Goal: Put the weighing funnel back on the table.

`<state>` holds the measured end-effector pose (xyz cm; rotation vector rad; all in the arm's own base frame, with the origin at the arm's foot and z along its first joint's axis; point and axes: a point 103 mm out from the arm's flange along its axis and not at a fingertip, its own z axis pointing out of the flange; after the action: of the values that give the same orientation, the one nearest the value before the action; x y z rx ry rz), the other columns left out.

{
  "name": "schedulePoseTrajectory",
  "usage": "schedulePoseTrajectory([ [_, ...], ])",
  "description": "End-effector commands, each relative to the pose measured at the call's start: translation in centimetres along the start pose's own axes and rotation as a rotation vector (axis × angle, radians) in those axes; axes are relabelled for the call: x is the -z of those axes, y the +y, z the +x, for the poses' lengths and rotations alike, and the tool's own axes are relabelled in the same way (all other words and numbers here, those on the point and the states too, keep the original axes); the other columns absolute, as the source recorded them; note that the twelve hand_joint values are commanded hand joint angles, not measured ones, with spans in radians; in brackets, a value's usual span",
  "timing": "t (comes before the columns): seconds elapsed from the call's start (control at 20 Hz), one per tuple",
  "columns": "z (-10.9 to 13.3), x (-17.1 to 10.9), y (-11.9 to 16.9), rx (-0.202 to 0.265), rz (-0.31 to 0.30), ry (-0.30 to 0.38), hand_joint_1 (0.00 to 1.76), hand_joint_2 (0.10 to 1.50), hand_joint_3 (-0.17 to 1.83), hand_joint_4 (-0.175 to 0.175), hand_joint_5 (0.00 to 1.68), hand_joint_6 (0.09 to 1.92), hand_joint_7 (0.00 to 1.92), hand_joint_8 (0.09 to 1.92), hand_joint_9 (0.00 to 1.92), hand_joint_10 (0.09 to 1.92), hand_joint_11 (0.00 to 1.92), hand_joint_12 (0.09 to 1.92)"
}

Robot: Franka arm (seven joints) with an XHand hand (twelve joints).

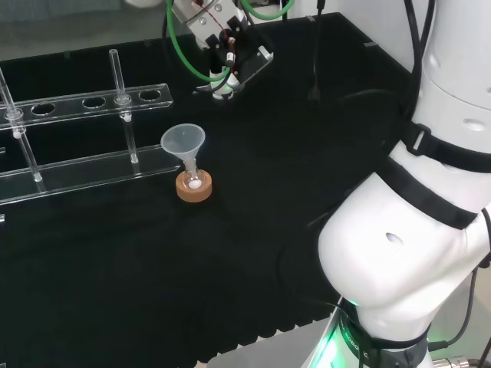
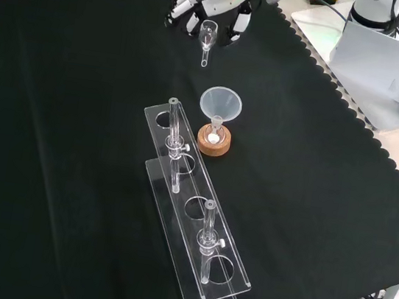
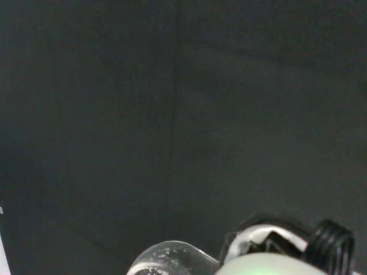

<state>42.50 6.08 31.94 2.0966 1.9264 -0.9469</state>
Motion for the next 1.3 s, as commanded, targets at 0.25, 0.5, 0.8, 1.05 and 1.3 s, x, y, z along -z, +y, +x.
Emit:
schedulePoseTrajectory([
  [0.25,0.2,-2.1,0.9,0.028,-0.018,0.107,1.13,0.61,0.68,0.175,1.35,0.54,0.45,0.58,0.82,0.4,0.63,1.17],
  [0.5,-0.3,-2.8,1.3,0.015,-0.037,0.142,1.13,0.61,0.68,0.175,1.35,0.54,0.45,0.58,0.82,0.4,0.63,1.17],
  [0.8,-1.1,-4.4,2.1,-0.001,-0.039,0.215,1.13,0.61,0.68,0.175,1.35,0.54,0.45,0.58,0.82,0.4,0.63,1.17],
  [1.05,-1.9,-6.1,2.9,-0.007,-0.029,0.269,1.13,0.61,0.68,0.175,1.35,0.54,0.45,0.58,0.82,0.4,0.64,1.17],
  [1.3,-2.2,-7.7,4.0,-0.002,-0.018,0.281,1.13,0.61,0.68,0.175,1.35,0.54,0.45,0.58,0.82,0.4,0.64,1.17],
])
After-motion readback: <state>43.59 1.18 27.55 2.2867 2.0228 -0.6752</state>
